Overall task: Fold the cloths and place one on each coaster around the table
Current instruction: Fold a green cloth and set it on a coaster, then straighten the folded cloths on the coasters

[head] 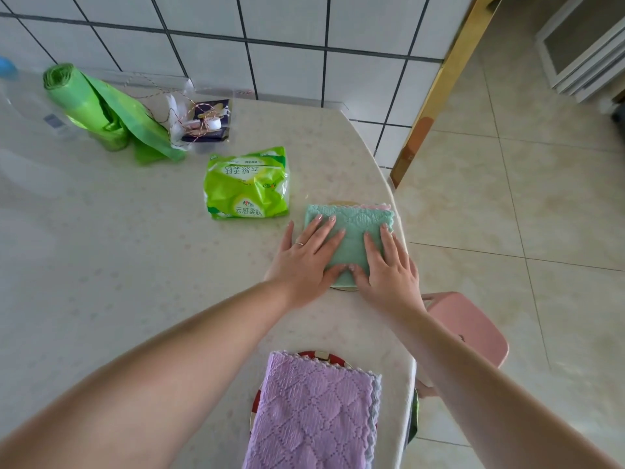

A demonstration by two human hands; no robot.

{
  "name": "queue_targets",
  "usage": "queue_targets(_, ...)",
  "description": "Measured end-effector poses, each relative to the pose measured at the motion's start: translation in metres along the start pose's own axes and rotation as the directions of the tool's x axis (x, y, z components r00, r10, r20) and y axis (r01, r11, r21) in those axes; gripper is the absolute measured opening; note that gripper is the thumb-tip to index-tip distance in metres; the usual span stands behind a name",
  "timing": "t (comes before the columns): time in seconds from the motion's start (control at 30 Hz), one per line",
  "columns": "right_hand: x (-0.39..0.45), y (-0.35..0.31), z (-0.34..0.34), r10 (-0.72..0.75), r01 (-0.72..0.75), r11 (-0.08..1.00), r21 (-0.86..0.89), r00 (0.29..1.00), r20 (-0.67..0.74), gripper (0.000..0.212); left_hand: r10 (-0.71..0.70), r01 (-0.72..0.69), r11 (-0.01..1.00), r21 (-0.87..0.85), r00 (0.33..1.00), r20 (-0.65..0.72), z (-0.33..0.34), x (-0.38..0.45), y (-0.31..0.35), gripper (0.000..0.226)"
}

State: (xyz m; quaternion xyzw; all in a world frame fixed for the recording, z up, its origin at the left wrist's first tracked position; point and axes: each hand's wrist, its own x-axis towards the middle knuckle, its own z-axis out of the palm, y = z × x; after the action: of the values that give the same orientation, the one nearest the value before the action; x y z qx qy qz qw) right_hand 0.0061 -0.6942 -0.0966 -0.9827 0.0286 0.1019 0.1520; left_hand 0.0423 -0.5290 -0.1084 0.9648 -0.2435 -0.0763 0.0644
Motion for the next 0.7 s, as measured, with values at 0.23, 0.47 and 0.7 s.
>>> queue_targets(0.23, -0.004, 0.003, 0.005, 0.03, -0.029, 0.998, -0.047, 0.999, 0.021, 0.068, -0.076, 0.077, 0.997, -0.026, 0.996, 0.046, -0.001, 0.005, -0.01, 0.083)
queue_targets(0.47, 0.009, -0.004, -0.022, 0.048, -0.029, 0.99, -0.136, 0.989, 0.141, 0.072, -0.153, 0.15, 0.988, 0.03, 0.962, 0.226, -0.028, 0.013, -0.003, 0.079)
queue_targets(0.7, -0.046, -0.033, -0.043, -0.089, 0.089, 0.996, 0.0, 0.996, -0.016, 0.06, -0.337, 0.347, 0.694, -0.631, 0.931, 0.141, -0.051, -0.038, -0.012, 0.039)
